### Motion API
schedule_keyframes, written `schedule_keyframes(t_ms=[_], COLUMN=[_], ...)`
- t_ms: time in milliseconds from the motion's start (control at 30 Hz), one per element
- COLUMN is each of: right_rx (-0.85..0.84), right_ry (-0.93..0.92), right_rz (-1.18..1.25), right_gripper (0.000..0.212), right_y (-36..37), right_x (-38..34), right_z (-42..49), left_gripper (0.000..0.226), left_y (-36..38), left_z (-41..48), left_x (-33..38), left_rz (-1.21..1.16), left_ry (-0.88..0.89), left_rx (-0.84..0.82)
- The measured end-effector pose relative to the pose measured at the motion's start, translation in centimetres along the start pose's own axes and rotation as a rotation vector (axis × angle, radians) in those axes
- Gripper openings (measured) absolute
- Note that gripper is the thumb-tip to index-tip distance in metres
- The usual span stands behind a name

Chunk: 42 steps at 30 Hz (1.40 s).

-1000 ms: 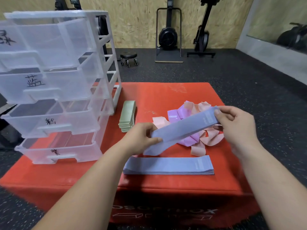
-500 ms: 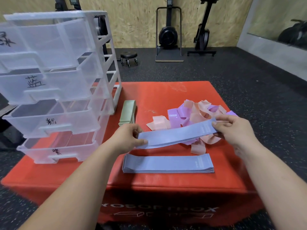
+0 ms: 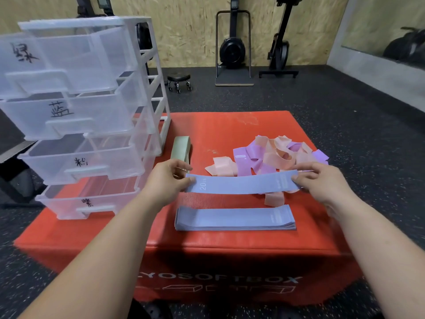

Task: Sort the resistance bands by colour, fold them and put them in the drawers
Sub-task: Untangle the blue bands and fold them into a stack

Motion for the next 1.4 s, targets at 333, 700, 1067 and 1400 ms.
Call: schedule_keyframes(t_ms=[333, 700, 1067, 1400], right_rx=[-0.08, -0.105, -0.227, -0.557], right_ry=[-0.139, -0.199, -0.309, -0.407], right_rz=[-0.209, -0.389, -0.565, -0.774], right_gripper=[0.029, 0.031, 0.04, 0.063], right_y=[0.0, 1.6, 2.9, 4.1], right_x=[-1.1, 0.4, -0.3, 0.4], right_z=[-3.1, -4.0, -4.4, -5.0], left_gripper=[0.021, 0.021, 0.037, 0.069], left_y=[-2.0, -0.8, 0.6, 2.1], left_z=[-4.0, -6.3, -5.2, -6.3], left_x=[-1.5, -0.8, -2.1, -2.7], left_rz=[0.174, 0.38, 0.607, 0.747], left_ry=[0.052, 0.146, 0.196, 0.221], left_rx=[0.144, 0.196, 0.145, -0.184])
Point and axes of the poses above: each hand's wrist, its own z-axis towards the middle knuckle, its own y-axis out of the palm, x = y × z, the point moved 9 cm from there along z, towards the middle knuckle, and after that the axes turned 11 degrees about -y, right-handed, at the moved point
